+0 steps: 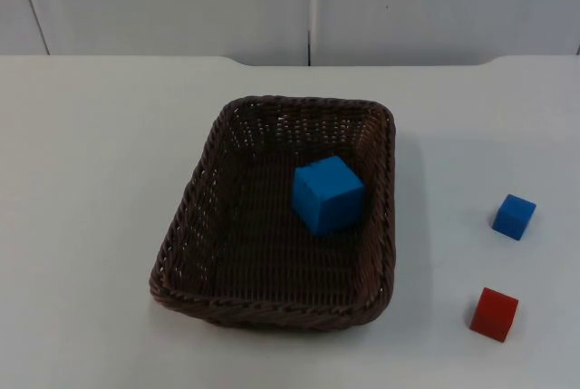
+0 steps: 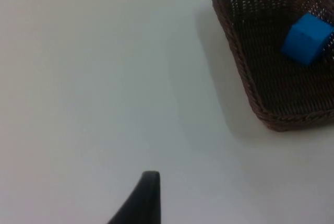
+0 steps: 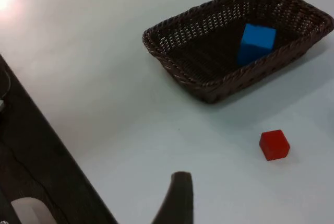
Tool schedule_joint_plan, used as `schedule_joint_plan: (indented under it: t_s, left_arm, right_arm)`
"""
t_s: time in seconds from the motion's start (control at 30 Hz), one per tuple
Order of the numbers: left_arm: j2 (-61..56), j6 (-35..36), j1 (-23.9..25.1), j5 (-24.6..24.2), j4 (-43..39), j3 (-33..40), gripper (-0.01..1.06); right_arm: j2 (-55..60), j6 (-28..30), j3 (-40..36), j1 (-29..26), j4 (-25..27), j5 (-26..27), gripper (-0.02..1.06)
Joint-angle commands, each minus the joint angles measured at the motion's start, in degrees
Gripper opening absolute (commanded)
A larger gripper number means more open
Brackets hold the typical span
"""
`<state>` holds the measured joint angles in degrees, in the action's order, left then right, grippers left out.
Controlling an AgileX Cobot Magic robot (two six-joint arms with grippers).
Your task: Pick up the basket with the left hand and place the largest block into the basket with the right hand.
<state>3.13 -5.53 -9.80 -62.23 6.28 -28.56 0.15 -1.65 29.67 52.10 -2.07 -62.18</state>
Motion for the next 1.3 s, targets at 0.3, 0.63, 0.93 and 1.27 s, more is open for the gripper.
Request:
schedule_joint_plan:
  t_s: [0.3, 0.63, 0.93, 1.27]
  left_arm:
    - [-0.3, 0.0, -0.2, 0.6, 0.8, 0.2, 1.05]
    - [-0.3, 0.0, -0.2, 0.6, 0.8, 0.2, 1.05]
    - [-0.3, 0.0, -0.2, 0.6, 0.8, 0.2, 1.05]
    - [-0.3, 2.6, -0.2, 0.6, -1.1, 0.2, 1.05]
  right_arm:
    - [-0.2, -0.5, -0.1, 0.1, -1.2, 0.4, 0.71]
    - [-0.2, -0.3, -0.1, 0.1, -1.1, 0.4, 0.71]
    - [-0.2, -0.3, -0.1, 0.1, -1.1, 0.4, 1.05]
    - [-0.2, -0.3, -0.1, 0.1, -1.0, 0.4, 1.05]
